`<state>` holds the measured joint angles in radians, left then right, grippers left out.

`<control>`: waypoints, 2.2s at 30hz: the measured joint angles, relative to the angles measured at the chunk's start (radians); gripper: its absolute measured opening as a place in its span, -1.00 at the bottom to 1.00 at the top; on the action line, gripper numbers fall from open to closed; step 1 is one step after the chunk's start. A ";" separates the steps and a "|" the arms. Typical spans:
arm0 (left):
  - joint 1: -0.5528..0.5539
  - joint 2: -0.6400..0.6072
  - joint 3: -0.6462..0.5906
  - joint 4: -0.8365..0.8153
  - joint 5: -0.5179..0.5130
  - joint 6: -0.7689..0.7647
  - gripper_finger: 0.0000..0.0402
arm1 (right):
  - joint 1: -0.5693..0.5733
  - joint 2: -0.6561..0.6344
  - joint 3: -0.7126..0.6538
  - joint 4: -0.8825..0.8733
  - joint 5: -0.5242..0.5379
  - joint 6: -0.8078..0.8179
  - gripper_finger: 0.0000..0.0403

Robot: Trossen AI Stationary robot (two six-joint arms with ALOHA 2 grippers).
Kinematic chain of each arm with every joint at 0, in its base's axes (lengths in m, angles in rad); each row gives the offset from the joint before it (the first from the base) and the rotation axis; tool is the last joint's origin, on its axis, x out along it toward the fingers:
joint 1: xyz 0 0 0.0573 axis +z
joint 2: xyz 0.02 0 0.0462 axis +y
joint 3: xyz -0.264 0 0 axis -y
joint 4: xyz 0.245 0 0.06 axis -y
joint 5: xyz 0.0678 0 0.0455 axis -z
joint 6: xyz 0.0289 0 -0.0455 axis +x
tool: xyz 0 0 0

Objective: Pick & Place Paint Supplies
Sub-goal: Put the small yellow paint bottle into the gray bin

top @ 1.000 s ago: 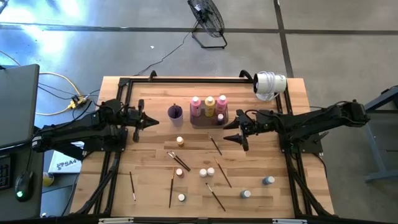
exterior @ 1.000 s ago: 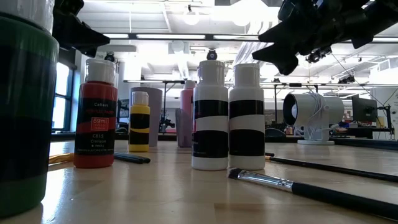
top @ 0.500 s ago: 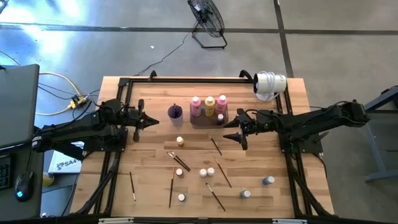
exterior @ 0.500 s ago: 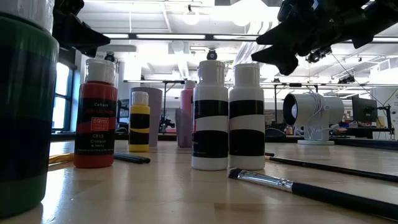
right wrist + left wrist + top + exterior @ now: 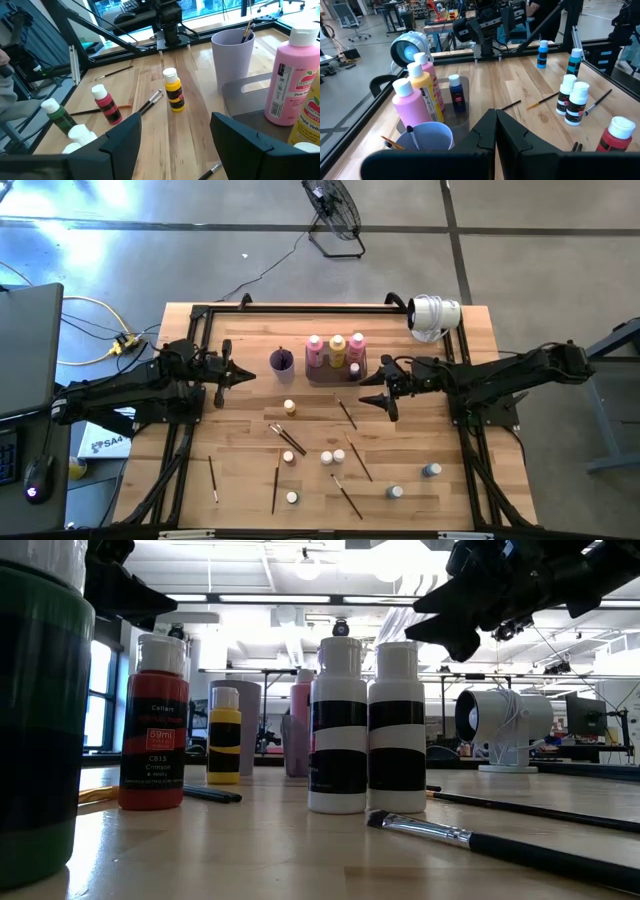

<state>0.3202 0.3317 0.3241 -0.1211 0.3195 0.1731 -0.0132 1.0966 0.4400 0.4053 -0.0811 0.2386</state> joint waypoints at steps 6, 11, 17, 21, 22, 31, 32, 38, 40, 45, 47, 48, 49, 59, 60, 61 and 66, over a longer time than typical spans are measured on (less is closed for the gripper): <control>0.000 0.000 0.000 0.000 0.000 0.003 -0.97 | 0.000 0.000 0.000 0.000 0.000 0.000 0.13; 0.000 0.020 0.001 0.003 0.002 0.005 -0.77 | 0.000 0.000 0.000 0.000 0.000 0.000 0.13; 0.000 0.043 0.001 0.002 0.041 -0.010 -0.46 | 0.000 0.000 0.000 0.000 0.000 0.000 0.13; 0.000 0.072 0.001 -0.001 0.131 -0.019 -0.23 | 0.000 0.000 0.000 0.000 0.001 0.000 0.13; 0.000 0.082 0.001 0.000 0.167 -0.016 -0.18 | 0.000 0.000 0.000 0.000 0.001 0.000 0.13; 0.000 0.167 0.001 0.022 0.251 0.006 -0.09 | 0.000 0.000 0.000 0.001 0.001 0.003 0.13; 0.000 0.177 0.001 0.023 0.251 0.006 -0.09 | 0.000 0.000 0.000 0.001 0.000 0.003 0.13; -0.012 0.241 0.001 0.119 0.281 -0.031 -0.09 | 0.000 0.000 0.000 0.001 0.001 0.010 0.13; -0.019 0.252 0.001 0.145 0.281 -0.094 -0.09 | 0.000 0.000 0.000 0.001 0.001 0.027 0.13; -0.019 0.254 0.001 0.145 0.276 -0.218 -0.09 | 0.000 0.000 0.000 0.001 0.002 0.027 0.13; -0.020 0.254 0.001 0.142 0.276 -0.231 -0.09 | 0.000 0.000 0.000 0.001 0.004 0.027 0.13; -0.020 0.254 0.001 0.143 0.276 -0.231 -0.09 | 0.000 0.000 0.000 0.001 0.004 0.027 0.13; -0.020 0.254 0.001 0.142 0.275 -0.231 -0.09 | 0.000 0.000 0.000 0.001 0.004 0.027 0.13; -0.020 0.253 0.001 0.216 0.246 -0.262 -0.09 | 0.000 0.000 0.000 0.002 0.004 0.027 0.13; -0.020 0.253 0.001 0.219 0.246 -0.272 -0.09 | 0.000 0.000 0.000 0.002 0.004 0.027 0.13; -0.021 0.254 0.001 0.224 0.246 -0.288 -0.09 | 0.000 0.000 0.000 0.002 0.004 0.027 0.13; -0.098 0.253 0.001 0.227 0.243 -0.317 -0.09 | 0.000 0.000 0.000 0.002 0.004 0.030 0.13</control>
<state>0.2224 0.5850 0.3248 0.1055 0.5629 -0.1438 -0.0131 1.0964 0.4400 0.4068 -0.0772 0.2684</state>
